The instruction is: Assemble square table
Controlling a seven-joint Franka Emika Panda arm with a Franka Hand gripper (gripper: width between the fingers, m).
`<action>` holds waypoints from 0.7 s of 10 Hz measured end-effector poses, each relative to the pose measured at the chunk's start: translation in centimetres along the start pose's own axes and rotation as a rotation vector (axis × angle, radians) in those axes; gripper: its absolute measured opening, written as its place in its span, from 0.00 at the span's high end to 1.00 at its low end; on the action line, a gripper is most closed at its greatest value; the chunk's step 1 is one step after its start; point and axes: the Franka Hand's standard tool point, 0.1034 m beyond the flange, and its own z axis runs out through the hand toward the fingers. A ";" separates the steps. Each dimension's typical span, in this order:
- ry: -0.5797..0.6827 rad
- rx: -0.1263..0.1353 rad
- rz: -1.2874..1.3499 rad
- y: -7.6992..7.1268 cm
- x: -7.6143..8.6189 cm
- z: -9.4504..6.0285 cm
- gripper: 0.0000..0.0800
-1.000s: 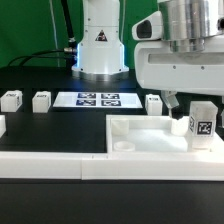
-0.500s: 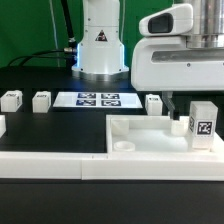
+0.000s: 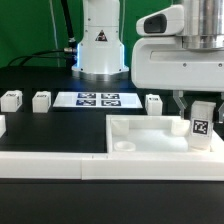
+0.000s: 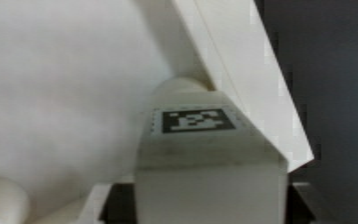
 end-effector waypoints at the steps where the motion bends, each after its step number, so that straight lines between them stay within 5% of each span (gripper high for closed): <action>1: -0.002 -0.003 0.172 0.1 0.0 0.0 0.63; 5: -0.044 0.023 0.881 0.5 0.0 0.2 0.63; 7: -0.044 0.024 0.838 0.5 -0.1 0.2 0.62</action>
Offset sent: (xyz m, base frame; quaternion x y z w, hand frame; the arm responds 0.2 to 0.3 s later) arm -0.0042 0.0004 -0.0009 -0.0076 0.0192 0.5546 0.8318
